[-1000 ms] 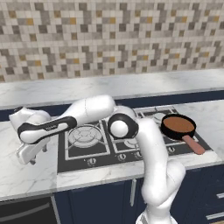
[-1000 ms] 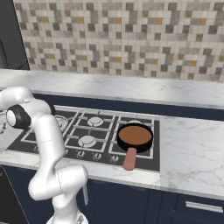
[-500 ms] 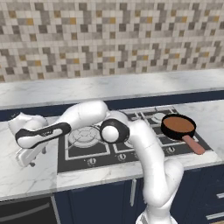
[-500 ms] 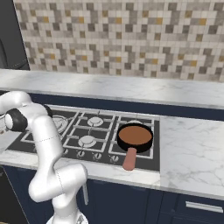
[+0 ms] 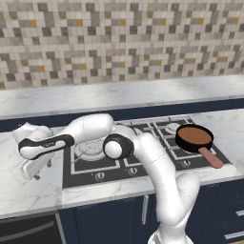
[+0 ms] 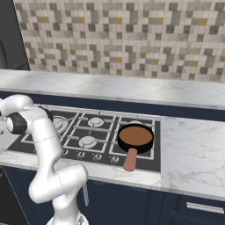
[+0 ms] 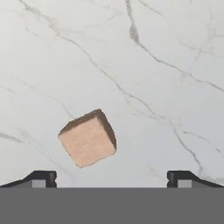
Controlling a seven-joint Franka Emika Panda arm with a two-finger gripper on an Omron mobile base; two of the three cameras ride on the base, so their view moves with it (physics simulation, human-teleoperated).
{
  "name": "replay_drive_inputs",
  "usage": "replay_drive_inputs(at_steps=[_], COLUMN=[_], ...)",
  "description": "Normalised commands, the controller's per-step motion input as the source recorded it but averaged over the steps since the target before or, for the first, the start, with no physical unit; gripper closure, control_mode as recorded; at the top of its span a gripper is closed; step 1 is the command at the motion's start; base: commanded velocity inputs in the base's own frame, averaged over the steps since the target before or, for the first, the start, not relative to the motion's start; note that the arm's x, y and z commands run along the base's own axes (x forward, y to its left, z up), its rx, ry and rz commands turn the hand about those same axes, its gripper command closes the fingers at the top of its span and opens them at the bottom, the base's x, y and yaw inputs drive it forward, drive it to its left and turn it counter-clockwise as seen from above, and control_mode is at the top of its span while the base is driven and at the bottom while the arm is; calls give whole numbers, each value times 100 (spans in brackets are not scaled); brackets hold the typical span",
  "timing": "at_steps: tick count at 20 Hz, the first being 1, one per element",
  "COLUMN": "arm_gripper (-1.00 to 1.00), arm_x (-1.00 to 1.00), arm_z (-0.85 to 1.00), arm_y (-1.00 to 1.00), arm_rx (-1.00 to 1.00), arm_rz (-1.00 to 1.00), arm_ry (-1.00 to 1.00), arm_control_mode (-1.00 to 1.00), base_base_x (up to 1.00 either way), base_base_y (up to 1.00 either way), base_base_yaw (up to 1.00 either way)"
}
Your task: Pick up the sugar cube(s) and place them in the saucepan with hot chocolate.
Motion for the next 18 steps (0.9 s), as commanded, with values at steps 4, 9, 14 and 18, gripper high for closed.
replay_drive_inputs(at_steps=[4,9,14,18], arm_gripper=[-100,-100,-100,-100], arm_x=[40,24,4,0], arm_z=[-16,-19,-30,-42], arm_y=[31,42,29,4], arm_rx=[0,-2,-4,-3], arm_rz=[0,0,-2,-5], arm_ry=[2,1,0,3], arm_control_mode=[-100,-100,-100,-100], base_base_x=[0,0,0,0], base_base_y=[0,0,0,0], base_base_yaw=[0,0,0,0])
